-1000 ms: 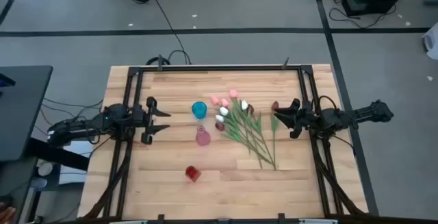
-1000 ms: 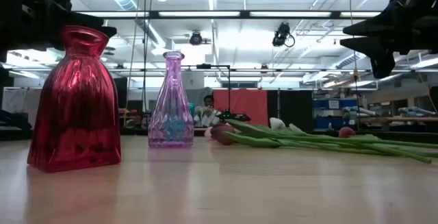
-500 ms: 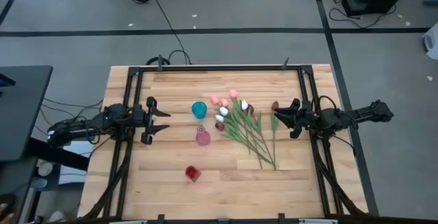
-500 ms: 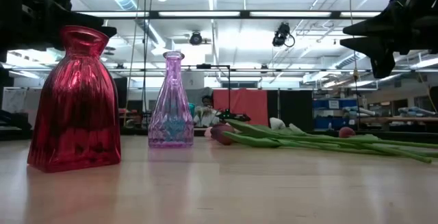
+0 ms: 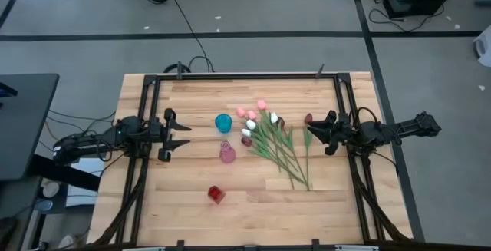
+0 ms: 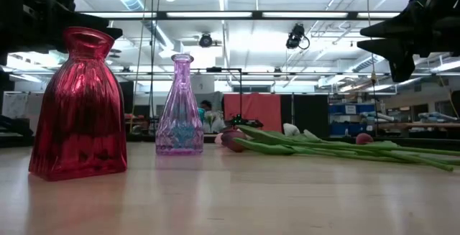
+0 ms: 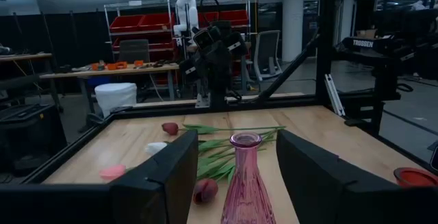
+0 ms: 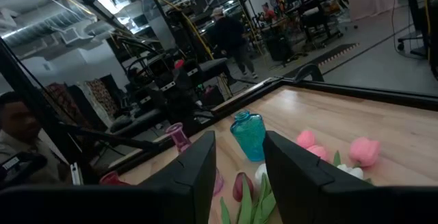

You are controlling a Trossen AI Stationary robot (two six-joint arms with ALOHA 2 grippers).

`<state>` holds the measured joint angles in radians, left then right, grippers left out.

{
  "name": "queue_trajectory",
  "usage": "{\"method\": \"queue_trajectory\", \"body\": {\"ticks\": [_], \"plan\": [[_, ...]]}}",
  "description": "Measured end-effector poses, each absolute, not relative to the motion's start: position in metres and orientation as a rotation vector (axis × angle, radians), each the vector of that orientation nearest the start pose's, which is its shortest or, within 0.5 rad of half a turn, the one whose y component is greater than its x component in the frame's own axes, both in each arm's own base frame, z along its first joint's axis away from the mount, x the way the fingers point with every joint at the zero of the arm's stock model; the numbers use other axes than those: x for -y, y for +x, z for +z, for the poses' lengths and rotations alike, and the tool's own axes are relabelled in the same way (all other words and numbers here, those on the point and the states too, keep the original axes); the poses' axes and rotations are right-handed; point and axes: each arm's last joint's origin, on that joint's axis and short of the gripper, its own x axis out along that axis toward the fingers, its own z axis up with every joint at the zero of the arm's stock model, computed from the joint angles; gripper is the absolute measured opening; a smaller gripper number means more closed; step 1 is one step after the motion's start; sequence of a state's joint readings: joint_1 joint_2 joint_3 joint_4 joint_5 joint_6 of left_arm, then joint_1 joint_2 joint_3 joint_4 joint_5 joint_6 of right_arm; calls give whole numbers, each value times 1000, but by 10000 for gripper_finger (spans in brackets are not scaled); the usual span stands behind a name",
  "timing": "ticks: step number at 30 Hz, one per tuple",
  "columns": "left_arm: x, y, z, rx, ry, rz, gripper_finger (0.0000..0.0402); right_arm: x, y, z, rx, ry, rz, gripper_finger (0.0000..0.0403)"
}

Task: Sort flowers into vase by color

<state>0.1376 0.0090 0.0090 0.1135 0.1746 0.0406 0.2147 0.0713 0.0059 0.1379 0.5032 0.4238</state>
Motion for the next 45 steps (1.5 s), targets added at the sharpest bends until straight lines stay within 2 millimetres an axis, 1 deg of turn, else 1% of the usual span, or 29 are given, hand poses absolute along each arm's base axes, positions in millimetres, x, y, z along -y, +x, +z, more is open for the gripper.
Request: {"method": "queue_trajectory", "body": {"ticks": [40,42,45], "plan": [[-8,96,178,124,60,-34,203,-7,99,173,129,446,-270,135],[-8,96,180,147,26,-39,203,-7,99,173,129,446,-270,135],[-8,96,179,136,-96,-57,203,-7,99,173,128,446,-270,135]]}}
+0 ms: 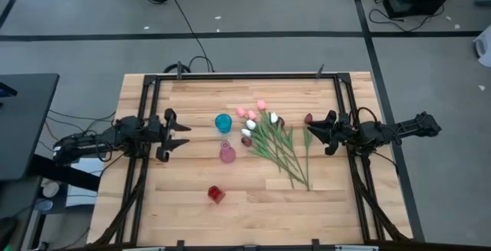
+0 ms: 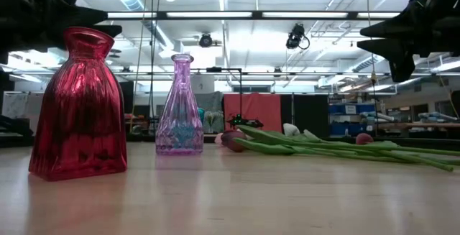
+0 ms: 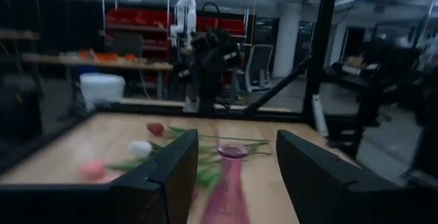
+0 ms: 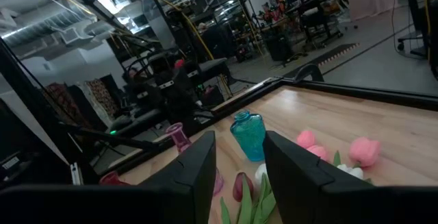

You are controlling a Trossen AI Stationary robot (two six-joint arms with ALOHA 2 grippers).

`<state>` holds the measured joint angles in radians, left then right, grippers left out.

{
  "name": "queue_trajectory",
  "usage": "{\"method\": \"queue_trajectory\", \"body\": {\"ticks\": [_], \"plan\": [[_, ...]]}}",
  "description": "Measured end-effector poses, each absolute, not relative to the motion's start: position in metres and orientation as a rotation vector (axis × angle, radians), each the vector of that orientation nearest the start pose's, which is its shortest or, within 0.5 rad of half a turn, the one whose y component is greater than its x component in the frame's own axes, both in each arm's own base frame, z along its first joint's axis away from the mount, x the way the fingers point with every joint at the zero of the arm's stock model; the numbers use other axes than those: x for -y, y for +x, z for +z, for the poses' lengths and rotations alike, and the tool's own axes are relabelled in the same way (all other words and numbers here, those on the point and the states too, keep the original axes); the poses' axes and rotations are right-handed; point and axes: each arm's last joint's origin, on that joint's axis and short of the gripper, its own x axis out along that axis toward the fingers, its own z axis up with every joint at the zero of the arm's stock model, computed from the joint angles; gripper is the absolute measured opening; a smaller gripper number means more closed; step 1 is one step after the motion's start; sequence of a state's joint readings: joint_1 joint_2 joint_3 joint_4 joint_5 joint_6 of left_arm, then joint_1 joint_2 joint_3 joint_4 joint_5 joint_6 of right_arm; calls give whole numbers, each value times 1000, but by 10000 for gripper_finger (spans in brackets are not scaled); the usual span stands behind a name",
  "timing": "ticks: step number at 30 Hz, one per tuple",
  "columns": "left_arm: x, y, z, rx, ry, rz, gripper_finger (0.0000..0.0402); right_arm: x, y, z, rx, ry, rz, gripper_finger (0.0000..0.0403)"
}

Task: Sort flowers into vase by color
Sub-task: Put the middle white tulip into the blue vase

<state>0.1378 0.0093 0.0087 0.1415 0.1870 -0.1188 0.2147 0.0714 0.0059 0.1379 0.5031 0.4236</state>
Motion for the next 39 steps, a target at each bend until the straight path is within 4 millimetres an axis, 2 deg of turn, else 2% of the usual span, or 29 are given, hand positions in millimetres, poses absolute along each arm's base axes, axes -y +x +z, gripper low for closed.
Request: {"method": "queue_trajectory", "body": {"ticks": [10,15,19,22,28,32,35,39], "plan": [[-8,96,179,125,-249,-64,203,-7,99,173,129,446,-270,135],[-8,95,186,203,-262,-64,203,-7,99,173,128,425,-279,135],[-13,96,190,264,-306,103,203,-3,98,174,150,406,-380,135],[-17,100,185,220,-341,211,203,-1,97,174,160,399,-443,135],[-20,113,182,140,-428,275,203,-1,96,176,196,429,-466,135],[-24,124,197,99,-417,347,203,0,95,185,285,456,-473,135],[-27,137,221,69,-359,400,203,1,93,189,320,447,-495,135],[-31,164,250,-54,-296,420,203,2,93,188,314,436,-519,135]]}}
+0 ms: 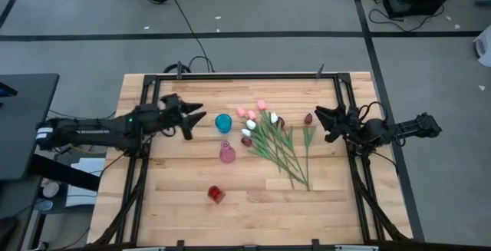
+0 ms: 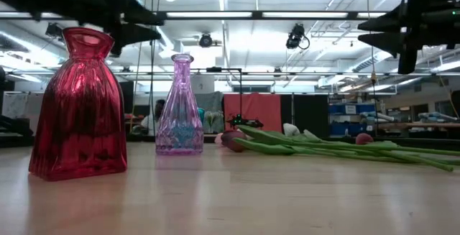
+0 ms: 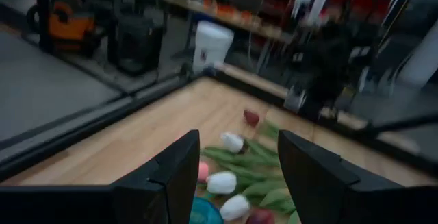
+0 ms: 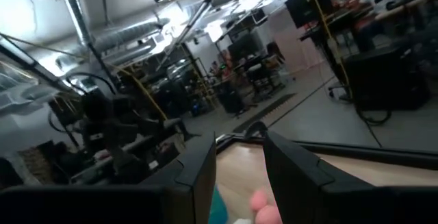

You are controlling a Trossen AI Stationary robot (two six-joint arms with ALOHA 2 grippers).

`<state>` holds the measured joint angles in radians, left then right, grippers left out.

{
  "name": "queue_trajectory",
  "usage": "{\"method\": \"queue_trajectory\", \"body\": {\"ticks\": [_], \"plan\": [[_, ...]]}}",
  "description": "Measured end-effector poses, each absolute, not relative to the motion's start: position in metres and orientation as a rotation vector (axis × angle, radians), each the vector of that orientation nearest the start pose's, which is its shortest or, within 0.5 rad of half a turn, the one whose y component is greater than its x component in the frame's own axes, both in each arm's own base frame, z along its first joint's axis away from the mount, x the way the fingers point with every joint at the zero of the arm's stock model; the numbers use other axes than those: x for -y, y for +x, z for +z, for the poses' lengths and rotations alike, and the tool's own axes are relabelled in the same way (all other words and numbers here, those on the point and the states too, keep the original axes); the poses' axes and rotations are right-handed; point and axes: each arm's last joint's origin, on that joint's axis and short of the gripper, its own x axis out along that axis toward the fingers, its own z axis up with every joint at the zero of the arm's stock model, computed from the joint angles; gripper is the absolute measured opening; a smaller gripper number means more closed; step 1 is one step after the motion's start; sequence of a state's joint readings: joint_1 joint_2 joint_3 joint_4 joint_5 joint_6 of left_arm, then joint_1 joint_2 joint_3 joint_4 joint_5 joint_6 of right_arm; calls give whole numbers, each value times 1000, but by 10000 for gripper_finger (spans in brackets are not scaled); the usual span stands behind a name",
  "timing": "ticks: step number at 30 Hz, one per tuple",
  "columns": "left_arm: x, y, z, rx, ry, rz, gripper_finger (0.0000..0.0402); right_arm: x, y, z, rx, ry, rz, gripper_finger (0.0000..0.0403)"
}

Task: Sort flowers into vase by color
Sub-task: Put the middle white tulip into the blue vase

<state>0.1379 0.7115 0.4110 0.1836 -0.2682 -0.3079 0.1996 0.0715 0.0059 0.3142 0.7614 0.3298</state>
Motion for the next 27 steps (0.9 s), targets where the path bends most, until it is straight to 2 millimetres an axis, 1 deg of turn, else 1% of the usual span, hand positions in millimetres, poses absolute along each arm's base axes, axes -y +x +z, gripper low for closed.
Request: {"method": "queue_trajectory", "body": {"ticks": [2,5,8,10,13,18,21,27], "plan": [[-32,180,257,-120,-279,419,203,1,94,187,303,429,-504,135],[-34,207,271,-209,-297,357,203,0,94,187,282,391,-467,135],[-35,238,284,-335,-314,293,203,-2,95,187,268,373,-396,135],[-34,257,289,-421,-291,255,203,-3,96,187,264,371,-360,135],[-32,284,296,-491,-255,192,203,-4,97,184,241,370,-339,135],[-22,319,293,-642,-198,122,203,-4,99,179,149,376,-347,135],[-15,339,290,-691,-178,98,203,-5,102,179,112,385,-350,135],[-1,373,270,-784,-114,51,203,-6,105,182,5,356,-362,135]]}}
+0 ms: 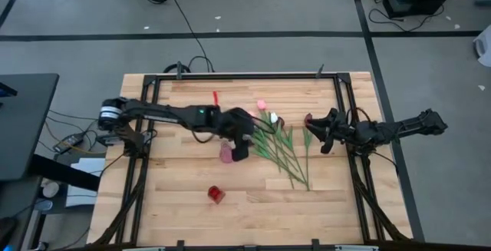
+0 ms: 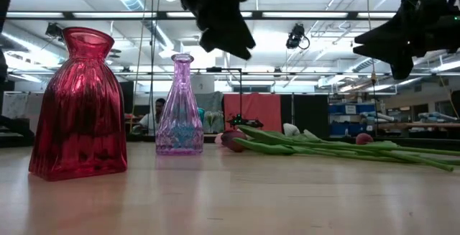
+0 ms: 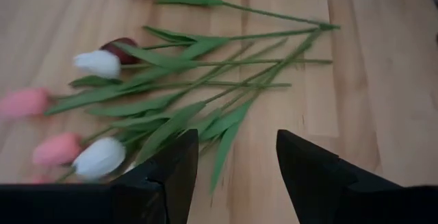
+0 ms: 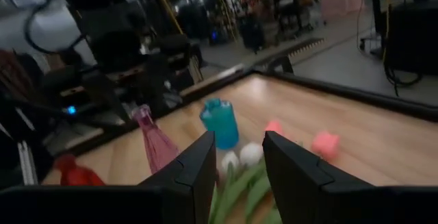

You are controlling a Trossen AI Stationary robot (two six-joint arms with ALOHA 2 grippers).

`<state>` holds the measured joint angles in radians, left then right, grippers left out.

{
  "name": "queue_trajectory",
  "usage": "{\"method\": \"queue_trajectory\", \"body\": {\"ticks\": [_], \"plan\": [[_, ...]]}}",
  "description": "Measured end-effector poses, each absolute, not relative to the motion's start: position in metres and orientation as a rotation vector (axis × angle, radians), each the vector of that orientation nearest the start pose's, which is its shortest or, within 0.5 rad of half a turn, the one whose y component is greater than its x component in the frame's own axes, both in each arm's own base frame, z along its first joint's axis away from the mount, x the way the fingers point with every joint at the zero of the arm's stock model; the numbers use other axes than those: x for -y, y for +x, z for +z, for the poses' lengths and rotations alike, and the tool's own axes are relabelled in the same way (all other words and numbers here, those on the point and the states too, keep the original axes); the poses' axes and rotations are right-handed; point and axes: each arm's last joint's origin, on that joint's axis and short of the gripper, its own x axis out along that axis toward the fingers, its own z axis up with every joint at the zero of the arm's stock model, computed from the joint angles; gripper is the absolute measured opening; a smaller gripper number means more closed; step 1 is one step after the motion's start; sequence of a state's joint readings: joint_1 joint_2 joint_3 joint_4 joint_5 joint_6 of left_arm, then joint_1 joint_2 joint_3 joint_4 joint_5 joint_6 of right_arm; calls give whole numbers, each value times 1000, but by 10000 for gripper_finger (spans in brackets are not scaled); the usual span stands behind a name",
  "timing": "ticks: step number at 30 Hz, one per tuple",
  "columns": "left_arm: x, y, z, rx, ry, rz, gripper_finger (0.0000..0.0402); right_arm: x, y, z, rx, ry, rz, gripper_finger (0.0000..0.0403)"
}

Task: Sort flowers into vase by color
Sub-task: Put the middle white tulip into the blue vase

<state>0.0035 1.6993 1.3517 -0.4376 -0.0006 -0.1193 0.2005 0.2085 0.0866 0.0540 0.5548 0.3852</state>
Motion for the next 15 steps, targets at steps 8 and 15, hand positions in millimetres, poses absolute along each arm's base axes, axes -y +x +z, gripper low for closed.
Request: {"method": "queue_trajectory", "body": {"ticks": [8,15], "plan": [[4,412,251,-959,-26,77,203,-7,108,187,-222,336,-374,135],[5,444,236,-1026,56,34,203,-5,113,183,-272,326,-386,135]]}}
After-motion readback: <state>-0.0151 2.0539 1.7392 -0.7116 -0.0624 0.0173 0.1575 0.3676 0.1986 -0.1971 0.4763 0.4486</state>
